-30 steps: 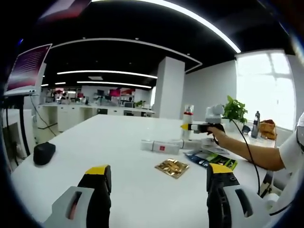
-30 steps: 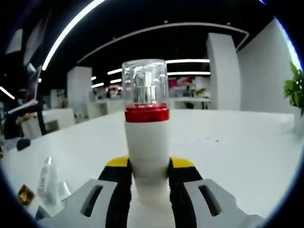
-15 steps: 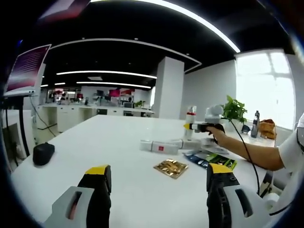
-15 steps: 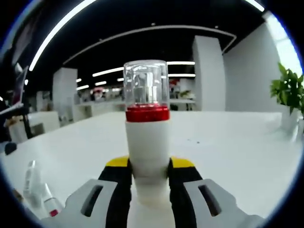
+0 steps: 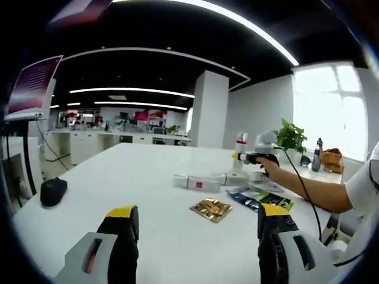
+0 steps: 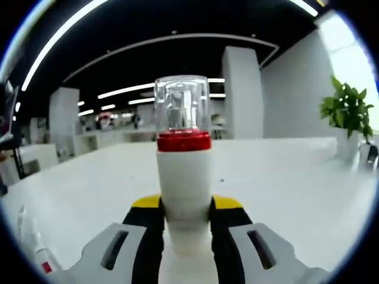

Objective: Arrange the skincare products in the storage area until every visible bottle or jar stands upright without overlapping.

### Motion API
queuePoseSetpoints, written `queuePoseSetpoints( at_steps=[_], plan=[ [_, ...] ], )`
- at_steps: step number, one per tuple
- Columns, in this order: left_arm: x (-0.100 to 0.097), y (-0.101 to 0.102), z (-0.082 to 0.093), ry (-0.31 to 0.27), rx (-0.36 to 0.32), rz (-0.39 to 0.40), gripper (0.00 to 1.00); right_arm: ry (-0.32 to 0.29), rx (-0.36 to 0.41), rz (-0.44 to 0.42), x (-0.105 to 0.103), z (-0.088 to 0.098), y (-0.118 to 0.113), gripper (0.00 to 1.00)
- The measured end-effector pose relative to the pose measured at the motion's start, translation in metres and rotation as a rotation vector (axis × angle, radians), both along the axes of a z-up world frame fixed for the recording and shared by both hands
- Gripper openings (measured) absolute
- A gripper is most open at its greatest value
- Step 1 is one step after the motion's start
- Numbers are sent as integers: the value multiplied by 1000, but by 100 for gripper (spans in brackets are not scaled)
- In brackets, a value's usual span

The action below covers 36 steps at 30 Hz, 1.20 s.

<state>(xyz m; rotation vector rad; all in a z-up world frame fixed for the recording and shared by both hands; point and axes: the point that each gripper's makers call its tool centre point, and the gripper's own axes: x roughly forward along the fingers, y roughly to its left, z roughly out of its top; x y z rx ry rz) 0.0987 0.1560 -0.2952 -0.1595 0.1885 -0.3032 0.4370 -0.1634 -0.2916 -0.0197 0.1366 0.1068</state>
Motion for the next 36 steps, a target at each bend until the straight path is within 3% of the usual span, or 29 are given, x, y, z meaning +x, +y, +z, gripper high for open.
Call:
queuePoseSetpoints(
  at_steps=[21,36],
  plan=[
    [1,-2,0,8,0,-4,85,30,0,-39,21,-1,-16,28],
    [5,-10,0,10,-7,-32,85,25,-3,1,19,1,-15,29]
  ],
)
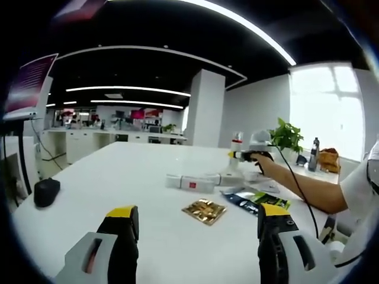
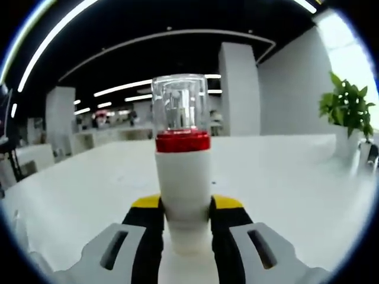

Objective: Arrange the skincare products in the storage area until every visible bottle or jar stands upright without overlapping.

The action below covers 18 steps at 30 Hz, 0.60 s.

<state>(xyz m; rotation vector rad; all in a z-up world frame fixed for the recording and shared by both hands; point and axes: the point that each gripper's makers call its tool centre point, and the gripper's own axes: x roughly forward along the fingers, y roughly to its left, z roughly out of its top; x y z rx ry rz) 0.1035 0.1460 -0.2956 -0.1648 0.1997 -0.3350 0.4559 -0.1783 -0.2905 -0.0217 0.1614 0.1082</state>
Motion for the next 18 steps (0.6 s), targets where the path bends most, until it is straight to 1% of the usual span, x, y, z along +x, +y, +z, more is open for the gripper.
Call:
queuePoseSetpoints(
  at_steps=[2,3,6,10,13,15,18],
  plan=[
    [0,1,0,0,-5,2,85,-17,2,0,-2,7,-1,35],
    [0,2,-1,1,-10,1,85,-27,23,10,-4,12,0,37],
    [0,2,-2,6,-22,-1,85,-30,28,23,-7,18,1,38],
    [0,3,-1,4,-17,-1,85,-42,45,33,-11,26,1,43],
    [2,4,4,-7,-22,-5,85,-44,60,25,-18,32,1,45],
    [4,4,9,-21,-22,-10,85,-64,53,9,-25,40,2,46],
    [10,1,20,-48,-15,-28,85,-112,47,19,-34,59,8,50]
  ],
)
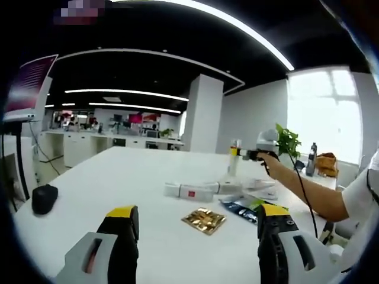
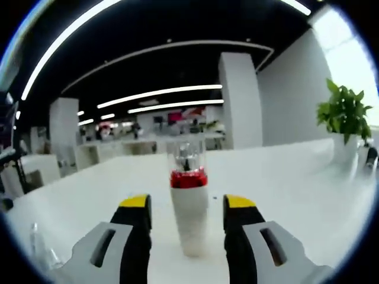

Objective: Arrange the skincare products in the storage area until every visible bottle or jar stands upright without overlapping.

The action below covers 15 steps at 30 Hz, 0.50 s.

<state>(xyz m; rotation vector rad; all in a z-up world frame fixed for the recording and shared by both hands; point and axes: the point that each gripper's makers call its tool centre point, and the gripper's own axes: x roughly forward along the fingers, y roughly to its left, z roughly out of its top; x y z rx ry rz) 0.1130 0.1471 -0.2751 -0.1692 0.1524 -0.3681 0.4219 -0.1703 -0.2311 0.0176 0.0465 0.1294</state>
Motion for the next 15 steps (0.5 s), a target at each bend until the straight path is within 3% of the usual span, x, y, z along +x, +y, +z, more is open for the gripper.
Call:
queuePoseSetpoints(
  at_steps=[7,10,12,14,15],
  plan=[
    [16,-11,22,-46,46,-55,85,-80,-22,33,-21,32,9,54],
    [22,-18,26,-48,58,-95,85,-69,-9,58,-29,34,11,55],
    [25,-25,31,-51,30,-134,85,-81,7,80,-35,37,11,57],
    [28,-27,34,-56,25,-150,85,-86,6,139,-41,38,18,54],
    [30,-27,36,-55,28,-154,85,-115,-38,217,-47,39,26,48]
  ],
)
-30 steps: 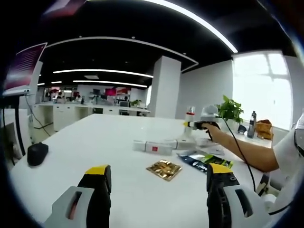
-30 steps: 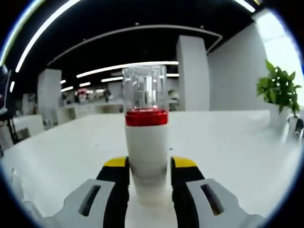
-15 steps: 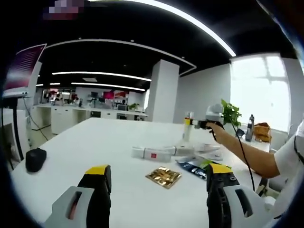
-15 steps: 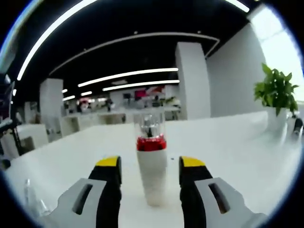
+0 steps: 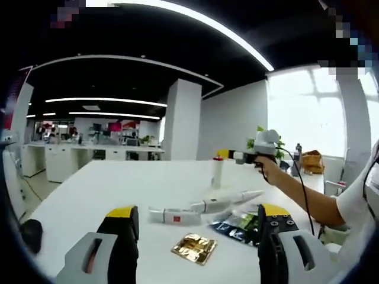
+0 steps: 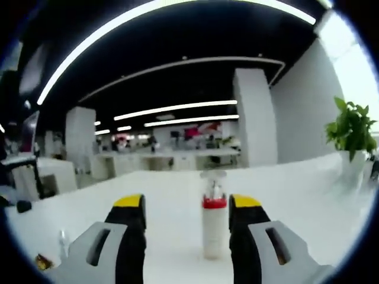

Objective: Arrange the skincare products in the storage area until every visible bottle or jar stands upright without overlapping.

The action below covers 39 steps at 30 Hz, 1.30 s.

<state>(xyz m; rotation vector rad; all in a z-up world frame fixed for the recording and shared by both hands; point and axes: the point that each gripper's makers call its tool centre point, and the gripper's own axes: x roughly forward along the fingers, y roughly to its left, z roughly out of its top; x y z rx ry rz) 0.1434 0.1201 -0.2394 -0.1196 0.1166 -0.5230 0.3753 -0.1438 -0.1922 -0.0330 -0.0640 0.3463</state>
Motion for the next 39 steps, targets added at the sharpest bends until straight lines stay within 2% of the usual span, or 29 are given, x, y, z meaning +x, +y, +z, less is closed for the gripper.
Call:
queuePoseSetpoints(
  at_steps=[2,3,5,6,7,9,11,13,14,16,18,19,21,23,26,28,31,33,35,37,39],
  plan=[
    [6,-1,3,0,17,-11,85,12,40,39,-7,-3,3,39],
    [10,-2,5,-6,30,-18,85,-12,51,97,-13,-2,8,38],
    [15,-4,9,-16,43,-27,85,-16,97,146,-20,-1,11,43],
    [18,-5,10,-19,48,-33,85,-34,87,168,-23,-2,11,48],
    [23,-7,12,-21,54,-37,85,-40,55,179,-24,-5,12,49],
    [31,-11,13,-35,79,-38,86,-46,-95,164,-29,-17,11,52],
    [39,-17,10,-34,129,-64,86,-80,-147,176,-33,-19,13,53],
    [49,-22,7,-25,155,-82,88,-90,-150,213,-39,-21,16,53],
    [54,-25,1,-9,188,-125,89,-106,-174,273,-45,-23,22,53],
    [66,-24,-3,13,194,-118,90,-131,-184,356,-55,-27,30,59],
    [77,-22,-5,19,191,-119,89,-110,-180,410,-62,-35,34,65],
    [85,-23,-6,25,174,-134,89,-72,-200,465,-69,-45,37,67],
    [90,-26,-6,28,154,-151,89,-61,-203,471,-71,-49,36,71],
    [96,-30,-7,18,163,-165,89,-89,-175,468,-74,-47,32,68],
    [105,-36,-7,14,166,-183,89,-84,-109,474,-76,-41,27,64],
    [110,-47,-5,23,115,-228,89,-82,-76,469,-76,-38,23,68],
    [116,-58,-4,36,78,-270,89,-64,-44,475,-78,-37,20,71],
    [121,-64,-5,38,93,-280,89,-60,-49,468,-79,-38,17,71],
    [125,-70,-9,26,153,-294,89,-69,-63,475,-81,-37,15,71],
    [129,-76,-12,17,183,-311,89,-62,-84,496,-83,-36,14,71],
    [129,-84,-13,21,180,-340,89,-33,-132,521,-85,-41,13,72]
  ],
)
